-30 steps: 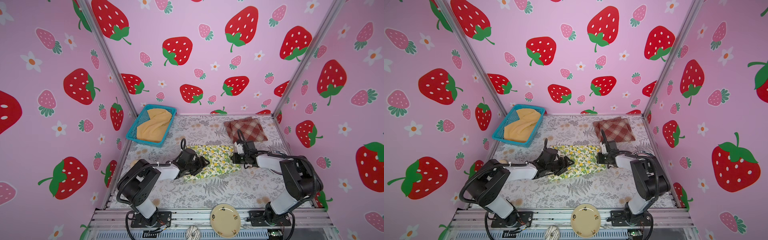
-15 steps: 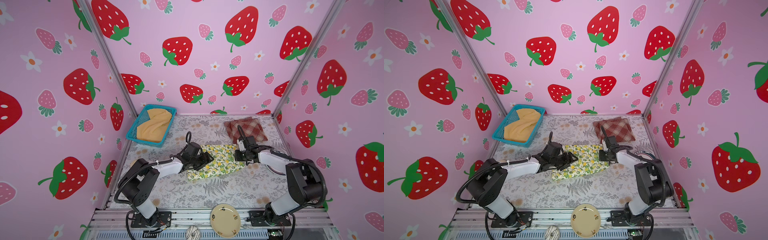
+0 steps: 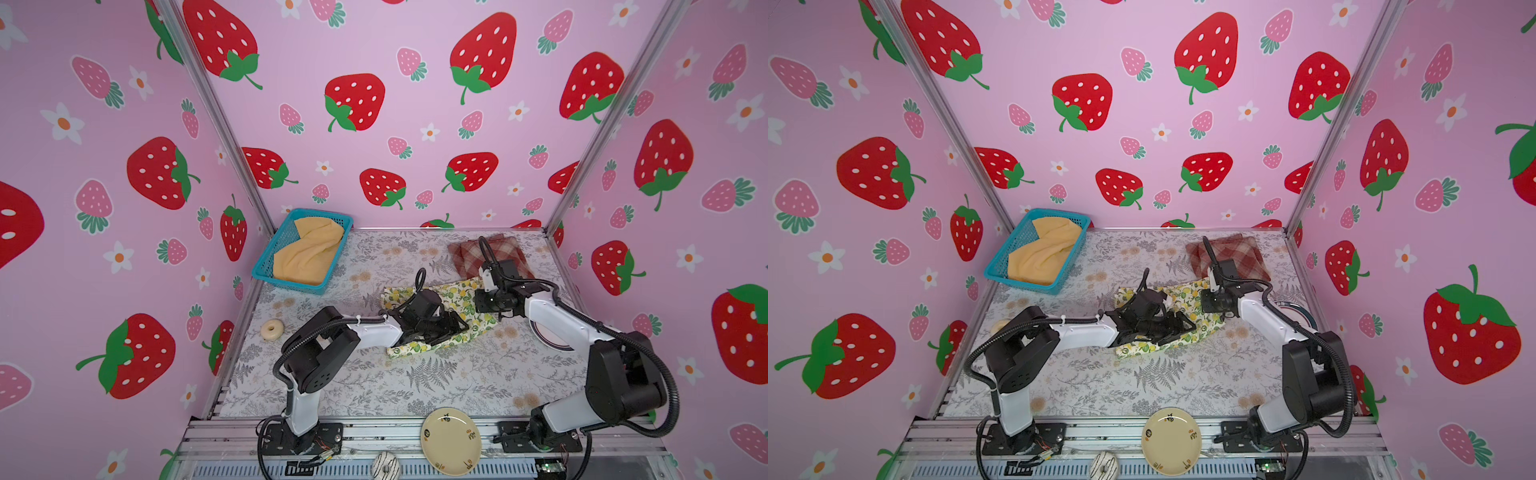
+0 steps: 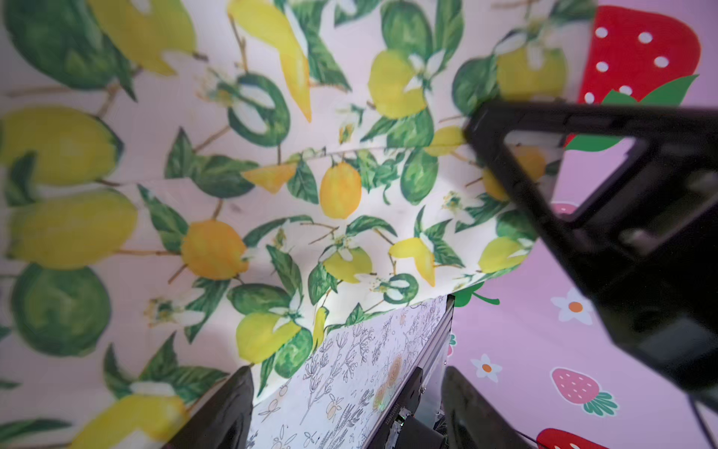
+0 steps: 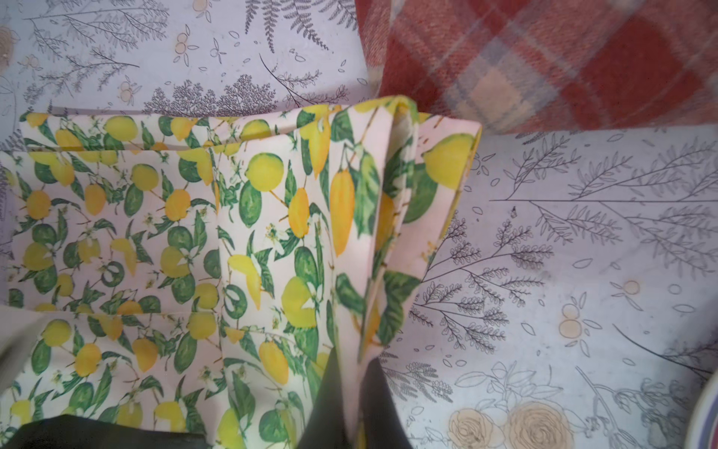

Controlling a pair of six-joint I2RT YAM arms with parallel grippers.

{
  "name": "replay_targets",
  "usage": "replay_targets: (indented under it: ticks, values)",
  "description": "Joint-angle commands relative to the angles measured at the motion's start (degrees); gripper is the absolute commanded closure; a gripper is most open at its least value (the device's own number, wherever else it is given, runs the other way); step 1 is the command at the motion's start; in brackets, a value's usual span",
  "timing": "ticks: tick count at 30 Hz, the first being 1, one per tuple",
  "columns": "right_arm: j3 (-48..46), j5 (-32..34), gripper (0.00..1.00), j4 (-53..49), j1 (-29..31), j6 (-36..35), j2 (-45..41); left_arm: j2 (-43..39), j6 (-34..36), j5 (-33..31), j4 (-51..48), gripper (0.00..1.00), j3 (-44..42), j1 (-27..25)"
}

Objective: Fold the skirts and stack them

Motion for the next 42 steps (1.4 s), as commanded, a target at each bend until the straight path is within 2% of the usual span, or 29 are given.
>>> replay_targets:
  ticks: [1, 6, 13, 17, 24, 31, 42]
  values:
    - [2.5, 0.8, 1.00, -3.5, 0.0, -1.4, -1.7, 1.3, -1.9, 0.9, 2.8, 0.23, 3.0, -0.5]
    - [3.6, -0.5, 1.00, -4.2, 0.0, -1.0, -2.3, 4.6, -1.9, 0.8, 3.0, 0.23, 4.4, -0.7]
    - [3.9, -5.6, 1.00, -3.8, 0.0, 1.2, -3.1, 10.4, -1.4, 2.0, 2.6, 0.24, 9.2, -0.9]
    - [4.3, -5.9, 1.00, -4.0, 0.0, 1.4, -2.8, 11.5, -1.9, 2.8, 3.5, 0.24, 10.8, -1.0]
    - [5.6, -3.3, 1.00, -5.0, 0.0, 0.8, -2.5, 4.5, 0.6, 3.9, 1.7, 0.24, 8.7, 0.8]
    - [7.5, -1.3, 1.00, -5.1, 0.0, 0.1, -0.7, -4.6, 7.5, 3.0, -7.1, 0.24, 4.2, 5.8]
    - [11.1, -2.5, 1.00, -6.2, 0.0, 0.7, 1.2, -6.1, 15.1, -0.9, -15.8, 0.24, -2.4, 13.2]
